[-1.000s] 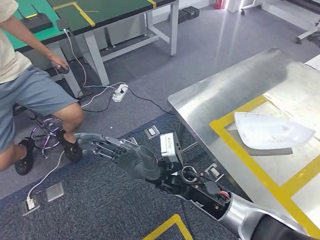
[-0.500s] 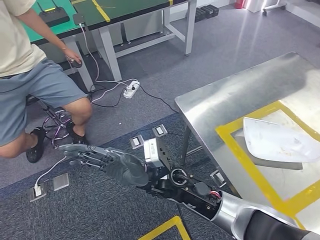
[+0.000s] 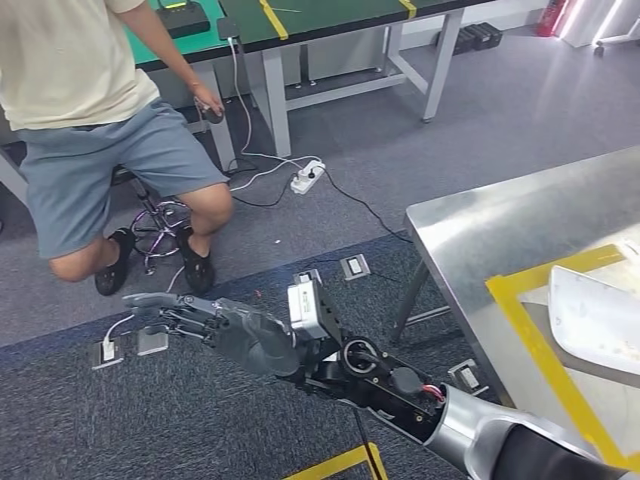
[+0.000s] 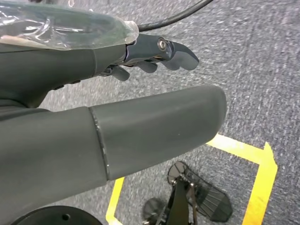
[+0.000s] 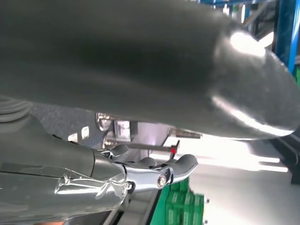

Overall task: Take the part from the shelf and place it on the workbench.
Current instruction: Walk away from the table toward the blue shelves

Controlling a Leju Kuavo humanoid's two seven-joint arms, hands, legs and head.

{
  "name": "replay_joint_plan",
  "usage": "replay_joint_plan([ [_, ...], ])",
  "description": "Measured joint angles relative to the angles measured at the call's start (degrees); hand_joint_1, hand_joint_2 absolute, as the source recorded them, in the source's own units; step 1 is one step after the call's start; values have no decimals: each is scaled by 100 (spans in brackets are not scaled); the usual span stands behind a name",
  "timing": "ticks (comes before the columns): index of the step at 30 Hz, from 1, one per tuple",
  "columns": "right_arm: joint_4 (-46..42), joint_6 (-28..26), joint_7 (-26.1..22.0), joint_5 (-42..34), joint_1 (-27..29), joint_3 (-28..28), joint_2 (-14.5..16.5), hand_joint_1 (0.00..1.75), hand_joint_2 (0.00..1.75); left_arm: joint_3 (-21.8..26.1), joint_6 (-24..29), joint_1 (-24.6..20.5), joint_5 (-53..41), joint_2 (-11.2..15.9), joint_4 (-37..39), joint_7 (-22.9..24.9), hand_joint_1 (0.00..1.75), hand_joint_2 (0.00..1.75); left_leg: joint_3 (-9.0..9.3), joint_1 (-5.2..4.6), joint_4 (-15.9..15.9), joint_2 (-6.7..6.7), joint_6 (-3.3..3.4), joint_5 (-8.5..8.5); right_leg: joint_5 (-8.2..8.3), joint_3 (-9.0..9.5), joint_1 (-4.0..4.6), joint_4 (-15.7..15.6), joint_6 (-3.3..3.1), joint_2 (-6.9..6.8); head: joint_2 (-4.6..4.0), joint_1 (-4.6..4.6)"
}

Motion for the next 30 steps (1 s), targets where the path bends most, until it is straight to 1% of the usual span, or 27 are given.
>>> replay_joint_plan([
  [1,4,1,-7,0,-1,3,0,0,0,0,0,-5,-1,-4,0,0,0,0,-18,-1,30,-52,-22,-9,106,127,-15,-307,-12,97,0,4],
  [2,9,2,-14,1,0,5,0,0,0,0,0,-7,-1,-6,1,0,0,0,-43,2,46,-99,-52,-9,143,196,-16,-480,-25,174,0,1],
  [3,15,3,-21,2,1,7,1,0,0,0,0,-3,-2,-5,1,1,0,0,-67,11,52,-142,-85,-2,125,216,-10,-530,-45,202,0,-4],
  [5,22,9,-39,9,-1,9,7,0,0,0,0,25,-2,-2,2,8,0,0,-93,39,53,-189,-159,0,143,237,2,-567,-116,118,0,-13],
  [6,24,11,-49,14,-4,10,13,0,0,0,0,36,-2,-2,1,14,0,0,-127,41,129,-119,-189,-55,158,261,-1,-600,-156,70,0,-33],
  [7,26,13,-58,19,-8,10,19,0,0,0,0,35,-3,-3,1,19,0,0,-216,39,317,-11,-216,-166,173,282,-7,-635,-198,9,0,-64],
  [9,37,13,-67,25,-5,13,24,0,0,0,0,17,-6,-8,0,22,0,0,-575,39,1045,238,-257,-523,180,302,6,-666,-249,-114,0,-132],
  [10,48,13,-69,29,-3,15,24,0,0,0,0,12,-8,-8,0,22,0,0,-782,44,1446,293,-274,-681,175,300,16,-666,-266,-180,0,-149],
  [11,61,13,-69,33,1,19,24,0,0,0,0,15,-10,-9,0,24,0,0,-925,47,1722,321,-285,-757,170,299,25,-665,-271,-239,0,-156],
  [12,75,14,-71,37,3,22,24,0,0,0,0,22,-11,-11,0,25,0,0,-964,47,1788,338,-288,-729,163,300,30,-665,-272,-295,0,-160],
  [13,87,16,-72,40,3,25,24,0,0,0,0,28,-11,-11,0,27,0,0,-876,46,1610,353,-283,-599,156,305,32,-664,-269,-343,0,-162],
  [14,96,20,-73,43,2,27,24,0,0,0,1,32,-11,-10,0,28,0,0,-684,44,1244,391,-270,-406,146,316,32,-664,-261,-386,0,-163],
  [15,101,24,-74,47,2,28,25,0,0,0,1,32,-11,-8,0,30,0,0,-445,35,802,481,-249,-211,135,331,35,-663,-249,-424,0,-166],
  [16,105,28,-75,51,-1,28,25,0,0,0,2,25,-11,-5,0,31,0,0,-239,11,412,567,-215,-76,119,343,51,-658,-228,-461,0,-168],
  [17,108,30,-78,55,-3,29,26,0,0,0,3,15,-12,-3,0,31,0,0,-107,-13,160,634,-176,-6,102,353,64,-654,-204,-495,0,-161],
  [18,109,30,-79,59,-5,30,26,0,0,0,3,6,-13,-2,0,31,0,0,-49,-35,39,666,-142,9,86,361,76,-650,-179,-528,0,-153],
  [19,111,30,-81,62,-6,30,26,0,0,0,4,2,-14,-1,0,31,0,0,-48,-55,15,625,-109,-8,69,371,84,-649,-152,-569,0,-144],
  [20,111,30,-81,64,-6,31,27,0,0,0,5,4,-15,-1,0,31,0,0,-44,-45,10,574,-82,-9,49,384,81,-648,-125,-600,0,-134],
  [21,111,31,-81,65,-7,31,27,0,0,0,5,10,-15,-1,0,31,0,0,-32,-33,-3,527,-62,-6,9,393,72,-614,-96,-571,0,-132],
  [22,111,31,-84,66,-8,31,28,0,0,0,6,16,-16,-2,1,31,0,0,-16,-16,-17,480,-38,-4,-80,362,61,-496,-69,-491,0,-127],
  [23,110,31,-86,66,-8,31,28,0,0,0,7,17,-16,-3,1,31,0,0,0,3,-31,445,-14,2,-212,280,52,-280,-45,-387,0,-115],
  [24,114,30,-88,66,-3,31,28,0,0,0,7,14,-18,-4,1,31,0,0,5,8,-34,403,5,1,-410,108,36,113,-29,-273,0,-90],
  [25,119,30,-89,66,5,31,27,0,0,0,7,10,-20,-4,1,31,0,0,6,10,-33,355,21,-1,-611,-110,30,564,-18,-208,0,-62],
  [26,126,29,-89,66,16,31,27,0,0,0,7,7,-22,-3,1,31,0,0,7,9,-30,300,32,-2,-746,-310,26,951,-9,-186,0,-37],
  [27,133,28,-88,66,28,31,26,0,0,0,7,4,-23,-3,2,31,0,0,8,7,-28,251,36,-4,-835,-466,22,1245,-1,-174,0,-20],
  [28,137,28,-88,66,34,31,26,0,0,0,7,5,-24,-2,2,31,0,0,10,6,-26,221,37,-5,-848,-532,22,1357,2,-171,0,-15],
  [30,138,28,-88,66,38,31,26,0,0,0,7,5,-25,-2,2,31,0,0,11,6,-25,204,37,-5,-833,-551,22,1378,2,-171,0,-14],
])
